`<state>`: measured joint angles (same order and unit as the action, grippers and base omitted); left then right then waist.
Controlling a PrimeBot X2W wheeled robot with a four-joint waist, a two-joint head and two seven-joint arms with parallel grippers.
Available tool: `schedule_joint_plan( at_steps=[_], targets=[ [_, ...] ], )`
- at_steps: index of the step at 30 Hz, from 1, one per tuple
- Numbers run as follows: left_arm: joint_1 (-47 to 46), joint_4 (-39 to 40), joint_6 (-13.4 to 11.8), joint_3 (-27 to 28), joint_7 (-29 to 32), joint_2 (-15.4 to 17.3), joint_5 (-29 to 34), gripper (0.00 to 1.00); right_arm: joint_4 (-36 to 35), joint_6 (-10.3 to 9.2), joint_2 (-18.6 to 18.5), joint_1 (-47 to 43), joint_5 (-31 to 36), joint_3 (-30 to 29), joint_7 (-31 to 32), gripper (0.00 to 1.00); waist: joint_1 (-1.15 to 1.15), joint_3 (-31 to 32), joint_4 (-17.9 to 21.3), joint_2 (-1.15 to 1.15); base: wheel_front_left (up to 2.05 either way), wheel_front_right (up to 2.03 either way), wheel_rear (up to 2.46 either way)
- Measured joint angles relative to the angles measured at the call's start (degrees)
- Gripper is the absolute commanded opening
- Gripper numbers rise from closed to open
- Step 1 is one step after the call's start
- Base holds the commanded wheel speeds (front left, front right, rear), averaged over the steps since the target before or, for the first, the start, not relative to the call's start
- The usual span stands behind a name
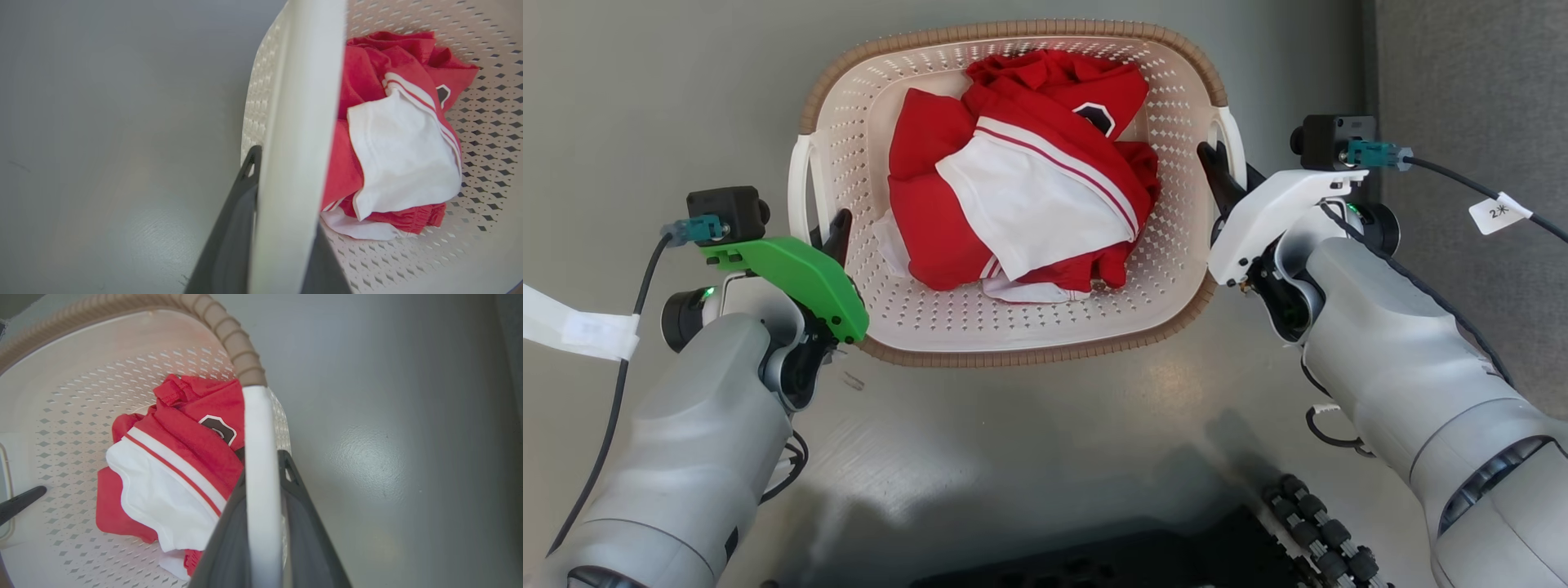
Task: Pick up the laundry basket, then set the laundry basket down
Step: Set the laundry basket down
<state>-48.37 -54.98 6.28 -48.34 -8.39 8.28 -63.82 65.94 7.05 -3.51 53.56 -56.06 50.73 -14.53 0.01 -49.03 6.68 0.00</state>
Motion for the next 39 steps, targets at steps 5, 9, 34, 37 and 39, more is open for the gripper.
schedule_joint_plan(
  at_steps=[5,9,34,37,39],
  targets=[
    [0.0,-0.1,0.0,-0.3,-0.3,0.4,0.0,0.0,0.3,0.01,0.2,0.0,0.0,0.0,0.0,0.0,0.0,-1.4,-0.2,0.0,0.0,0.0,0.0],
    [-0.1,-0.1,0.0,-0.8,-0.6,0.5,0.0,0.0,0.4,0.0,0.3,0.0,0.0,-0.6,0.0,0.0,0.0,-2.2,-0.2,0.0,0.0,0.0,0.0],
    [-1.1,-0.5,0.8,-1.9,1.4,-0.1,-4.4,1.0,1.8,-1.69,0.0,-0.1,-0.9,-4.1,0.0,1.0,0.0,-4.4,0.0,0.0,0.0,0.0,0.0],
    [-1.1,-0.6,0.8,-2.1,1.8,-0.1,-4.4,1.0,1.5,-1.97,0.1,-0.1,-0.9,-4.1,0.0,1.0,0.0,-4.4,-0.1,0.0,0.0,0.0,0.0],
    [-1.2,-0.7,0.8,-2.2,1.8,0.0,-4.4,1.0,1.3,-2.11,0.1,-0.1,-0.9,-4.1,0.0,1.0,0.0,-4.4,-0.1,0.0,0.0,0.0,0.0]
  ],
)
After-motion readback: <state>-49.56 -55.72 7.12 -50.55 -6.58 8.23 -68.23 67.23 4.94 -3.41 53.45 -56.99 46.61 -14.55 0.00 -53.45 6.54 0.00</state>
